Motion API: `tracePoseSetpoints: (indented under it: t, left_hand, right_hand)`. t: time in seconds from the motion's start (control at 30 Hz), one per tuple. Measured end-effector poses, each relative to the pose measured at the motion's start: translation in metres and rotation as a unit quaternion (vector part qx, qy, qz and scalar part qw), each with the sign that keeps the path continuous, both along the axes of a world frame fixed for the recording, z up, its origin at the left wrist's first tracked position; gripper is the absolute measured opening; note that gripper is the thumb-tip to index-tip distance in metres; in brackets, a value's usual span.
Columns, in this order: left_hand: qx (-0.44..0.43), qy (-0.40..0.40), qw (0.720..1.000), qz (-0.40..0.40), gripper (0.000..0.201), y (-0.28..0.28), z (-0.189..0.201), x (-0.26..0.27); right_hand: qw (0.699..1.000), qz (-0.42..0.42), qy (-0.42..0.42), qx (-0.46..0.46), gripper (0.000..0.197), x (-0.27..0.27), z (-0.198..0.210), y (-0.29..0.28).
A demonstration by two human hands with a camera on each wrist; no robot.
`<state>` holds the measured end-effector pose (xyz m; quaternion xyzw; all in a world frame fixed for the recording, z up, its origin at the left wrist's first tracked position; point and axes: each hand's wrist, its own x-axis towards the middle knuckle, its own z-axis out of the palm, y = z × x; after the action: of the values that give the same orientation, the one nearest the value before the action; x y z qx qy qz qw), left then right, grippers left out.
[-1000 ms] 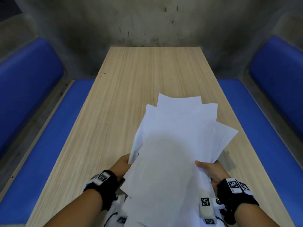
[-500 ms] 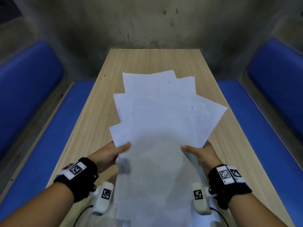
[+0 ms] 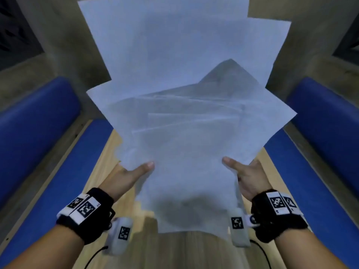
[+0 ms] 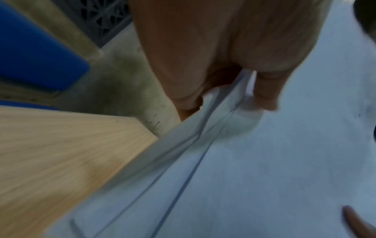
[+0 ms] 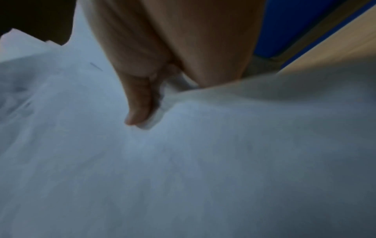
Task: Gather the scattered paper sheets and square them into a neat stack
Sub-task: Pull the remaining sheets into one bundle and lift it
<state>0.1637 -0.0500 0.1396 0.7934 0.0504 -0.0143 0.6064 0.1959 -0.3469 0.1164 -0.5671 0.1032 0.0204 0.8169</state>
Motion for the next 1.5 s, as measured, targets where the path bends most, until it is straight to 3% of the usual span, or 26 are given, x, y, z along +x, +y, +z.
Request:
tracePoseSetpoints:
  t: [0.03,0.07,0.1,0.13,0.2,0.23,0.3,0.37,0.47,0.57,0.63,0.67,0.77,0.83,0.9,0.93,1.03,1.1,1.17,1.23,1.33,1.4,1.43,1.5]
  left_hand:
    - [-0.012,0.010,0.999,-0.032,0.006,-0.003,0.000,-0.003]
    - [-0.007,0.000,0.998,-0.056,0.020,-0.006,0.000,-0.004]
    - [0.001,-0.023,0.998,-0.063,0.028,-0.008,-0.001,-0.004]
    - [-0.006,-0.042,0.998,-0.039,0.030,-0.008,0.000,-0.002]
    - [-0.042,-0.069,0.996,0.023,0.024,-0.009,0.002,-0.002]
    - [-0.052,-0.070,0.995,0.044,0.020,-0.009,0.000,-0.003]
    - [-0.054,-0.058,0.996,0.041,0.014,-0.011,-0.003,-0.009]
    - [-0.059,-0.045,0.997,0.015,0.015,-0.011,-0.004,-0.014]
    - [-0.043,-0.019,0.999,-0.028,0.021,-0.010,-0.006,-0.020]
    - [-0.038,-0.069,0.997,0.000,0.026,-0.011,-0.011,-0.023]
    - [-0.042,-0.082,0.996,0.008,0.026,-0.014,-0.014,-0.029]
    - [-0.041,-0.075,0.996,-0.003,0.028,-0.016,-0.017,-0.033]
    - [-0.019,-0.042,0.997,-0.059,0.035,-0.018,-0.034,-0.043]
    - [-0.013,-0.021,0.997,-0.067,0.032,-0.020,-0.048,-0.048]
    - [-0.043,-0.001,0.998,-0.043,0.034,-0.024,-0.061,-0.051]
    - [-0.052,0.005,0.998,-0.025,0.039,-0.027,-0.066,-0.051]
    - [-0.057,-0.008,0.998,0.001,0.077,-0.027,-0.074,-0.049]
    - [-0.044,-0.005,0.999,0.004,0.088,-0.030,-0.073,-0.048]
    - [-0.029,0.005,0.999,0.028,0.081,-0.039,-0.073,-0.047]
    - [-0.059,-0.016,0.996,0.067,0.055,-0.045,-0.074,-0.042]
    - [-0.126,-0.039,0.989,0.072,0.048,-0.040,-0.069,-0.034]
    - [-0.111,-0.033,0.992,0.042,0.044,-0.038,-0.070,-0.032]
    - [-0.094,-0.016,0.995,0.023,0.049,-0.038,-0.073,-0.033]
    - [-0.065,-0.003,0.998,0.003,0.080,-0.038,-0.080,-0.033]
  right_hand:
    - [0.999,-0.021,-0.018,0.019,0.028,-0.003,0.003,0.005]
    - [0.998,-0.041,-0.031,0.022,0.033,-0.008,0.006,0.011]
    - [0.997,-0.051,-0.048,0.027,0.024,-0.011,0.007,0.014]
    - [0.996,-0.061,-0.069,0.022,0.006,-0.016,0.015,0.018]
    - [0.993,-0.055,-0.105,0.014,0.023,-0.019,0.019,0.019]
    - [0.993,-0.028,-0.111,0.006,0.022,-0.020,0.019,0.019]
    - [0.994,-0.001,-0.094,-0.052,0.022,-0.024,0.019,0.019]
    - [0.993,-0.034,-0.061,-0.098,0.030,-0.026,0.017,0.020]
    - [0.992,-0.057,-0.052,-0.095,0.033,-0.031,0.018,0.019]
    - [0.994,-0.038,-0.054,-0.091,0.042,-0.041,0.018,0.020]
    - [0.994,-0.019,-0.048,-0.094,0.015,-0.046,0.006,0.016]
    - [0.994,-0.011,-0.038,-0.098,0.012,-0.049,0.000,0.015]
    - [0.993,-0.004,-0.026,-0.111,0.014,-0.052,-0.018,0.008]
    - [0.991,-0.001,-0.044,-0.124,0.029,-0.054,-0.027,0.007]
    - [0.991,0.007,-0.032,-0.131,0.019,-0.058,-0.033,0.011]
    - [0.991,0.009,-0.025,-0.130,0.010,-0.060,-0.036,0.012]
    - [0.990,-0.008,-0.039,-0.135,0.028,-0.059,-0.041,0.007]
    - [0.987,-0.009,-0.052,-0.155,0.039,-0.056,-0.041,0.008]
    - [0.984,0.004,-0.052,-0.173,0.037,-0.055,-0.040,0.016]
    - [0.983,0.009,-0.061,-0.172,0.028,-0.053,-0.035,0.024]
    - [0.985,0.010,-0.095,-0.142,0.027,-0.048,-0.020,0.020]
    - [0.987,0.010,-0.087,-0.135,0.034,-0.045,-0.025,0.015]
    - [0.987,0.009,-0.068,-0.143,0.037,-0.045,-0.031,0.016]
    - [0.987,-0.009,-0.024,-0.160,0.037,-0.047,-0.039,0.019]
